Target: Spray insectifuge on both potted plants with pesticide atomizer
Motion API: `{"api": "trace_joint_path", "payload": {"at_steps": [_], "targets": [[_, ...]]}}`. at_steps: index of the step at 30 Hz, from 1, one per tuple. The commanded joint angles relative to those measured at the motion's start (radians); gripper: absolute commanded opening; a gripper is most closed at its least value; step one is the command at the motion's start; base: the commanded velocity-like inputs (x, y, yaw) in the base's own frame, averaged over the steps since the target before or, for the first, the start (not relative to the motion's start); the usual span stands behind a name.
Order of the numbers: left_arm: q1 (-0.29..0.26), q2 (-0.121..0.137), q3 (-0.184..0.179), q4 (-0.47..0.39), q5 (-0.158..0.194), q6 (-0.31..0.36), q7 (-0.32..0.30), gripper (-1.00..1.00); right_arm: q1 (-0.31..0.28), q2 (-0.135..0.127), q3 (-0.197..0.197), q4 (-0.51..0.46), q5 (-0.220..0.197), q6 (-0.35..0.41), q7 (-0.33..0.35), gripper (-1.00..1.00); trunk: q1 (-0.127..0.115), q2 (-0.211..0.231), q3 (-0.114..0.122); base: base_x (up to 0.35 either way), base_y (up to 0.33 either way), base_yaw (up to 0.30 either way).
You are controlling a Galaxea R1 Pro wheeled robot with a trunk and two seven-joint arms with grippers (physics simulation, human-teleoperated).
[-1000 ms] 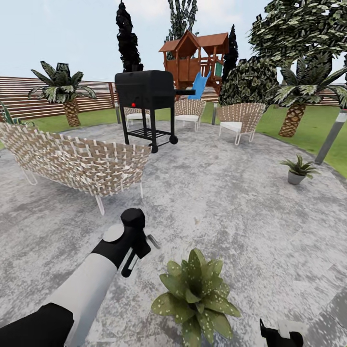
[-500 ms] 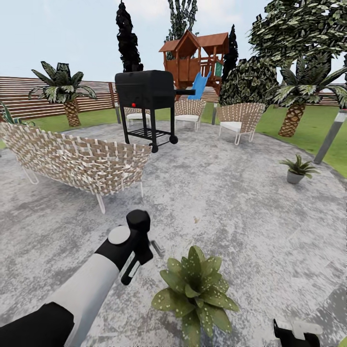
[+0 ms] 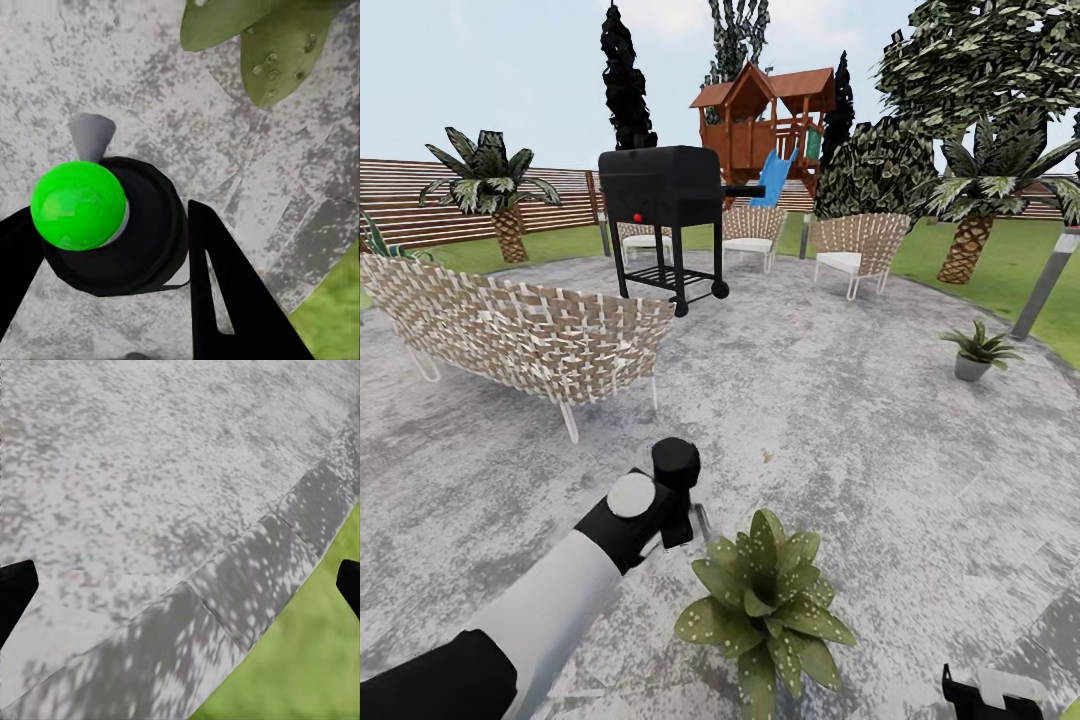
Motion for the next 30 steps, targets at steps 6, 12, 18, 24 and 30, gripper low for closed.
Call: {"api": "trace_joint_path", "payload": {"at_steps": [6,12,18,24,30], "targets": [[0.005,0.109,-0.004,-0.029,0.0,0.004,-0.01,-1.0,0.0,0.01,0.011,0.0,-0.005,-0.001,-0.001,1.0,0.0,0.0,-0.001,0.0,0.0,0.0],[0.006,0.103,-0.006,-0.031,0.002,0.009,-0.01,-1.0,0.0,0.063,0.012,-0.001,-0.004,-0.001,0.001,1.0,0.0,0.0,-0.001,0.0,-0.01,0.131],[0.006,0.096,-0.006,-0.03,0.003,0.01,-0.01,-1.0,0.0,0.066,0.011,-0.001,-0.003,-0.001,-0.002,1.0,0.0,0.0,-0.001,-0.033,-0.238,0.037],[0.007,0.095,-0.006,-0.029,-0.005,0.012,-0.01,-1.0,0.0,0.067,0.012,-0.001,-0.001,-0.001,-0.003,1.0,0.0,0.0,-0.001,-0.215,-0.211,0.001],[0.007,0.097,-0.005,-0.028,-0.008,0.012,-0.01,-1.0,0.0,0.067,0.012,-0.001,-0.001,-0.001,-0.003,1.0,0.0,0.0,-0.001,-0.275,-0.024,0.0]]}}
